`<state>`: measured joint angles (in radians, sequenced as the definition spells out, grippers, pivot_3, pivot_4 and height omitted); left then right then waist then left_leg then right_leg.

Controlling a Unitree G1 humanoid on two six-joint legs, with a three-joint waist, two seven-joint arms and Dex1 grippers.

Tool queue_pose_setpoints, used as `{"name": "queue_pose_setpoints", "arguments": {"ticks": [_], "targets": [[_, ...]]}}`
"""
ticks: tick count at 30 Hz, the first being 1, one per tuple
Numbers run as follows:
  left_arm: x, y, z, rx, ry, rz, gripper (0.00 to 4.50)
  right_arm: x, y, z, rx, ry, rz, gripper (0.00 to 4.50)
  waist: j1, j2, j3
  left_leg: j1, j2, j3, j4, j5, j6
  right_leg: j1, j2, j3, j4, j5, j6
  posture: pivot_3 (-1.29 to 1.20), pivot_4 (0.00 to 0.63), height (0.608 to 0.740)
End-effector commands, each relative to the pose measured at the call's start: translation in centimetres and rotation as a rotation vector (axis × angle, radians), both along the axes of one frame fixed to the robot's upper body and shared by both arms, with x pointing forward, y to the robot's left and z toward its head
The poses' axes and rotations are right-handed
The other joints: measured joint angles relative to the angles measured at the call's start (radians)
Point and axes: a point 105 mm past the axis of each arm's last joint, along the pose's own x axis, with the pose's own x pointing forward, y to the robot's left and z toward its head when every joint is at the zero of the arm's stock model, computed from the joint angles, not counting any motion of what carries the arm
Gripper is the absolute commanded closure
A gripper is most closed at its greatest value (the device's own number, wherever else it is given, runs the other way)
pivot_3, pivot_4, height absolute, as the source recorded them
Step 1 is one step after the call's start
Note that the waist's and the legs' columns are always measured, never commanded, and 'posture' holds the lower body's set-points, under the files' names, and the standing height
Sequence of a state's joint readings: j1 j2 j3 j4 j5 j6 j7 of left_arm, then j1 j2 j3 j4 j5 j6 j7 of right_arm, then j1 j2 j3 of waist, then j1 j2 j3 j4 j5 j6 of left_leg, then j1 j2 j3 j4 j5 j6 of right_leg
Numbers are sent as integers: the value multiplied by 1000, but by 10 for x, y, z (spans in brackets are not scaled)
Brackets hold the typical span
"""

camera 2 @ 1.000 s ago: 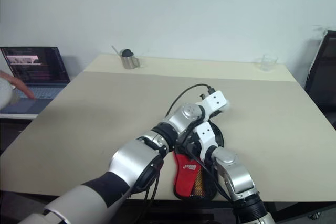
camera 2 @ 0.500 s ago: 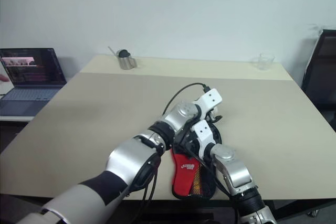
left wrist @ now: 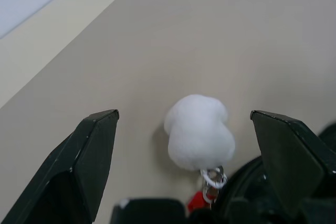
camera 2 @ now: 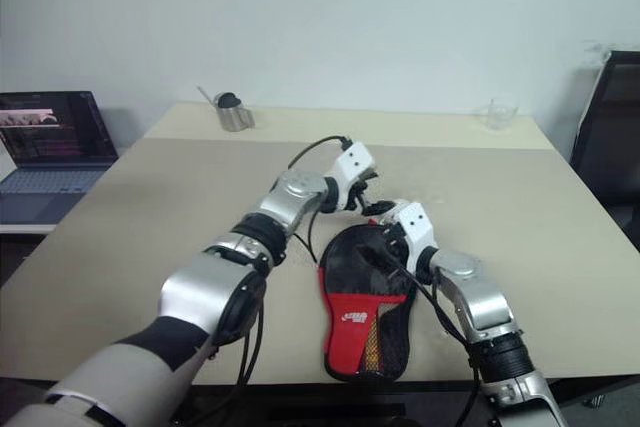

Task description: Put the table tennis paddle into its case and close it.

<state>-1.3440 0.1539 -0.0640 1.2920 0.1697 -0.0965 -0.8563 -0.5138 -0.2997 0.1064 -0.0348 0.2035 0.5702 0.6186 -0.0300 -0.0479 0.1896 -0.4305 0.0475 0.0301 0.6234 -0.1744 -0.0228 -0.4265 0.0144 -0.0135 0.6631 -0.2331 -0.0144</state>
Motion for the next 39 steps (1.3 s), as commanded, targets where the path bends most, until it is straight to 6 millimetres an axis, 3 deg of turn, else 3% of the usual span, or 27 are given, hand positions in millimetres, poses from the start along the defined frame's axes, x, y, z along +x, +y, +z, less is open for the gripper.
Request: {"name": "queue_pose_setpoints", "arguments": {"ticks": [1, 4, 10, 15, 18, 23, 27, 29, 31, 35, 39], "targets": [[-2, 15, 32, -50, -76, -60, 128, -12, -1, 30, 19, -77, 66, 0, 0, 0, 0, 0, 0, 0, 0, 0, 0, 0, 0, 0, 0, 0, 0, 0, 150, 740], [-4, 37, 37, -47, -87, -72, 128, -22, -9, 41, -16, -100, 113, 0, 0, 0, 0, 0, 0, 0, 0, 0, 0, 0, 0, 0, 0, 0, 0, 0, 150, 740], [-16, 96, 31, -7, -76, -84, 128, -53, -37, 40, -197, -80, 250, 0, -1, 1, 0, 0, 0, 1, 0, 0, 0, 0, 0, 0, 0, 0, 0, 0, 150, 740], [-56, 130, 24, 49, 50, -241, 128, -37, -65, 63, -214, -137, 183, 0, -3, 1, 1, 0, 2, 0, 2, 0, 0, -1, 0, 0, 2, 0, -1, 0, 150, 740], [-72, 126, 21, 3, 62, -260, 128, -22, -71, 81, -197, -189, 150, 0, -1, 1, 1, 1, 2, 1, 2, 0, 0, 0, -2, 1, 2, 0, -1, 0, 150, 740], [-92, 117, 6, -30, 114, -257, 128, -10, -75, 89, -197, -215, 145, 0, 7, 1, 1, 0, 2, 0, 3, 0, 0, 0, -2, 1, 2, 0, -1, 0, 150, 740], [-93, 105, -8, -92, 135, -200, 128, 9, -83, 92, -137, -203, 64, 0, 5, 1, 1, 0, 1, 1, 4, 0, 0, 0, -2, 1, 2, 0, 0, 0, 150, 740], [-90, 85, -16, -165, 143, -164, 128, 27, -84, 92, -90, -169, -15, 0, 4, 1, 1, 1, 1, 0, 5, 0, 0, 1, -2, 1, 3, 1, 0, 0, 150, 740], [-91, 70, -22, -198, 151, -151, 128, 37, -81, 92, -59, -138, -49, 0, 4, 1, 1, 1, 1, 1, 6, 0, 0, 1, -2, 2, 3, 1, 1, 0, 150, 740], [-88, 41, -36, -304, 224, -81, 128, 54, -72, 73, -79, -42, -111, 0, 4, 1, 1, 1, 1, 1, 5, 0, 0, 1, -2, 3, 3, 1, 1, 0, 150, 740], [-90, 27, -49, -295, 230, -37, 128, 65, -63, 61, -28, 33, -156, 0, 1, 2, 1, 1, 1, 1, 4, 0, 0, 1, -2, 3, 3, 1, 1, 0, 150, 740]]}}
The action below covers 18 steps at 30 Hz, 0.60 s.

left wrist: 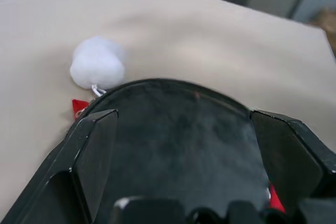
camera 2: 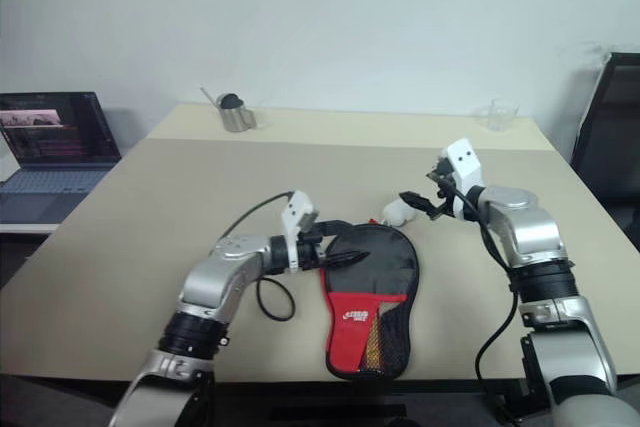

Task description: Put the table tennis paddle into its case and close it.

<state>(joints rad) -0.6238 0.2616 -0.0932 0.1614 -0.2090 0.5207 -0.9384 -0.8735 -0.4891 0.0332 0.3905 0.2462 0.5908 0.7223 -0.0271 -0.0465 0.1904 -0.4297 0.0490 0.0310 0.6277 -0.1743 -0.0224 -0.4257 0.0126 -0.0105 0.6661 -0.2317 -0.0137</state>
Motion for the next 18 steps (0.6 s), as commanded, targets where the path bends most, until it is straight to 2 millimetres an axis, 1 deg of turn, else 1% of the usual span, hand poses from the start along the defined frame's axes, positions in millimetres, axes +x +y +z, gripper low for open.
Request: {"name": "queue_pose_setpoints", "arguments": {"ticks": [1, 4, 6, 8, 12, 16, 18], "targets": [[-2, -9, 1, 25, -48, 38, 128, 9, 3, 6, 37, 12, -54, 0, -2, 0, 0, 0, 0, 0, 0, 0, 0, 0, 0, 0, 0, 0, 0, 0, 150, 740], [1, -11, -9, 39, -42, 80, 128, 16, 10, 0, 96, 54, -96, 0, -3, 0, 0, 1, 0, 0, 0, 0, 0, 0, 0, 1, 1, 0, 0, 0, 150, 740], [9, -10, -16, 34, -24, 136, 128, 23, 15, -4, 142, 67, -141, 0, -3, 0, 0, 1, 0, 0, 1, 0, 0, 0, 0, 1, 2, 0, 0, 0, 150, 740], [16, -10, -20, 35, -20, 171, 128, 32, 14, -11, 175, 82, -214, 0, -2, 0, 0, 1, 0, 0, 1, 0, 0, 0, 0, 1, 3, 0, 0, 0, 150, 740], [23, -14, -22, 47, -32, 176, 128, 47, 9, -24, 222, 117, -365, 0, -2, 0, 0, 2, -1, 1, 1, 0, 0, 0, 0, 1, 4, 0, 0, 0, 150, 740], [24, -14, -18, 36, -41, 175, 128, 53, 11, -37, 226, 151, -435, 0, -2, 0, 0, 2, -1, 1, 1, 0, 0, 0, 0, 1, 3, 0, 0, 0, 150, 740], [22, -14, -19, 39, -39, 168, 128, 55, 14, -42, 228, 162, -449, 0, -3, 0, 0, 2, -1, 1, 0, 0, 0, 0, 0, 1, 3, 0, 0, 0, 150, 740]]}}
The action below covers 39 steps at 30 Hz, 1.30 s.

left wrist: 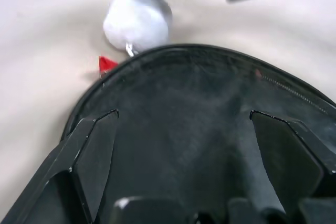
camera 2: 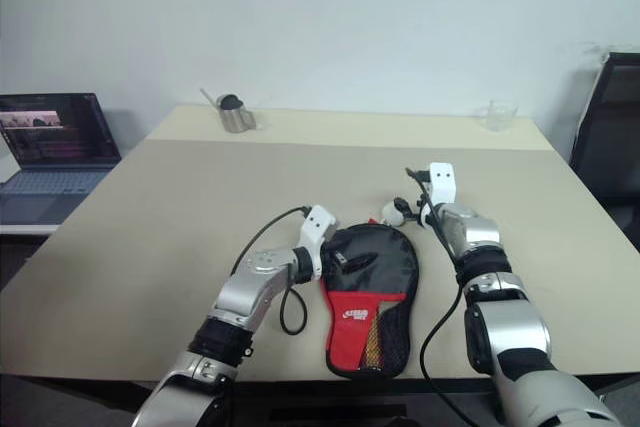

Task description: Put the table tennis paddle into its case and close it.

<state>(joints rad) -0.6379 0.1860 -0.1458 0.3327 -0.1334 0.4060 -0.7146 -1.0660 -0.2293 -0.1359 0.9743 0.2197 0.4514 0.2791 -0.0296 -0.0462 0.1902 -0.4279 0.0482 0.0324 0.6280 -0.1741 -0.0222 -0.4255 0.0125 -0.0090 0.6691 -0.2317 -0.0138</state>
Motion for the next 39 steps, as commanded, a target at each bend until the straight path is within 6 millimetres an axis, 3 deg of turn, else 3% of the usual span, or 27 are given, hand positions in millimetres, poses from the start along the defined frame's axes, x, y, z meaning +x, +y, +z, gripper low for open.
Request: {"name": "queue_pose_setpoints", "arguments": {"ticks": [1, 7, 13, 16, 19, 26, 30, 32, 39], "targets": [[-3, -6, 12, -15, -44, -28, 128, 8, 5, 16, 16, -57, -25, 0, -2, 0, 0, 0, 0, 0, 0, 0, 0, 0, 0, 0, 0, 0, 0, 0, 150, 740], [-6, -4, 10, -10, -44, -20, 128, 6, 23, 9, 42, -30, 23, 0, -2, 0, 0, 0, 1, 0, 0, 0, 0, 0, 0, 0, 1, 0, 0, 0, 150, 740], [3, 10, 13, 12, -67, 29, 128, 3, 44, 6, 20, -43, 97, 0, -3, 0, 0, 1, 1, 0, 0, 0, 0, 0, 0, 1, 2, 0, 0, 0, 150, 740], [3, 10, 14, 13, -70, 30, 128, 3, 46, 7, 23, -50, 101, 0, -2, 0, 0, 1, 1, 0, 0, 0, 0, 0, 0, 0, 2, 0, 0, 0, 150, 740], [0, 4, 12, 12, -70, 18, 81, 3, 41, 8, 14, -55, 90, 626, -2, 0, 0, 1, 1, 0, 0, 0, 0, 0, 0, 0, 2, 0, 0, 0, 150, 740], [-3, -1, 10, 11, -61, -4, 81, 3, 36, 14, -3, -93, 110, 3058, -2, 0, 0, 1, 1, 0, 0, 0, 0, 0, 0, 0, 2, 0, -1, 0, 150, 740], [-4, -3, 6, 13, -51, -14, 81, 4, 26, 16, -30, -108, 99, 4111, -2, 0, 0, 1, 1, 0, 0, 0, 0, 0, 0, 0, 2, -1, -1, 0, 150, 740], [-3, -4, 5, 10, -46, -9, 81, 2, 20, 18, -53, -120, 106, 4363, -1, 0, 0, 1, 1, 0, 0, 0, 0, 0, 0, 0, 2, -1, -1, 0, 150, 740], [-2, -6, 3, 5, -33, -7, 81, -4, 0, 15, -144, -138, 102, 4385, -1, 0, 0, 1, 1, 0, 0, 0, 0, 0, 0, 0, 2, -1, -1, 0, 150, 740]]}}
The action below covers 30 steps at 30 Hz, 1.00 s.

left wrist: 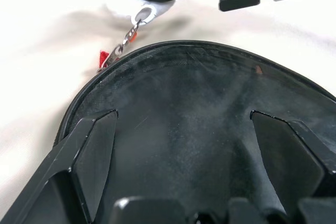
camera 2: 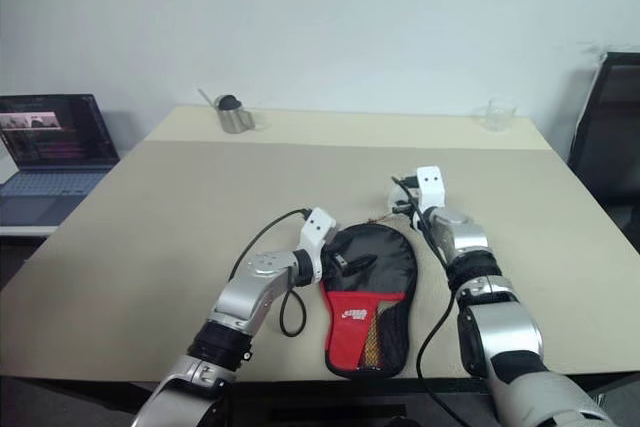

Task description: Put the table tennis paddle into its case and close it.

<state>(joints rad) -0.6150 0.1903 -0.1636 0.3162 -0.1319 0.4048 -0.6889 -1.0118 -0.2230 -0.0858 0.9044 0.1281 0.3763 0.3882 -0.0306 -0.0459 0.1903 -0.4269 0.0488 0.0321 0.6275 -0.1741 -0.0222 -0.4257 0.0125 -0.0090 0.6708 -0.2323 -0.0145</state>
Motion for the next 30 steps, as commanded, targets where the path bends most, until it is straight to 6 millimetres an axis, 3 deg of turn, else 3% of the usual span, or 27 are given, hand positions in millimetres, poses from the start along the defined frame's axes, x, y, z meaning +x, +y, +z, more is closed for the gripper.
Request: {"name": "queue_pose_setpoints", "arguments": {"ticks": [1, 12, 24, 30], "targets": [[1, -7, 9, -10, -33, -22, 81, 0, -12, 12, -54, -45, -24, 4386, 0, 0, 0, 0, 0, 0, 0, 0, 0, 0, 0, 0, 0, 0, 0, 0, 150, 740], [0, -11, 5, -9, -19, -32, 81, -15, -21, 2, -66, -36, 2, 4403, 3, 0, 0, 0, -1, 0, 0, 0, 0, 0, 0, 0, -1, 0, 0, 0, 150, 740], [-1, -9, 1, 4, -10, -29, 81, -24, -63, 3, -62, -37, -69, 4404, 7, 0, 0, -2, -1, -1, -1, 0, 0, 1, 0, -2, -6, 1, 1, 0, 150, 740], [-2, -10, 0, 8, -7, -34, 81, -29, -74, 1, -77, -36, -82, 4404, 7, 0, 0, -2, -1, -1, -1, 0, 0, 1, 0, -2, -7, 1, 2, 0, 150, 740]]}}
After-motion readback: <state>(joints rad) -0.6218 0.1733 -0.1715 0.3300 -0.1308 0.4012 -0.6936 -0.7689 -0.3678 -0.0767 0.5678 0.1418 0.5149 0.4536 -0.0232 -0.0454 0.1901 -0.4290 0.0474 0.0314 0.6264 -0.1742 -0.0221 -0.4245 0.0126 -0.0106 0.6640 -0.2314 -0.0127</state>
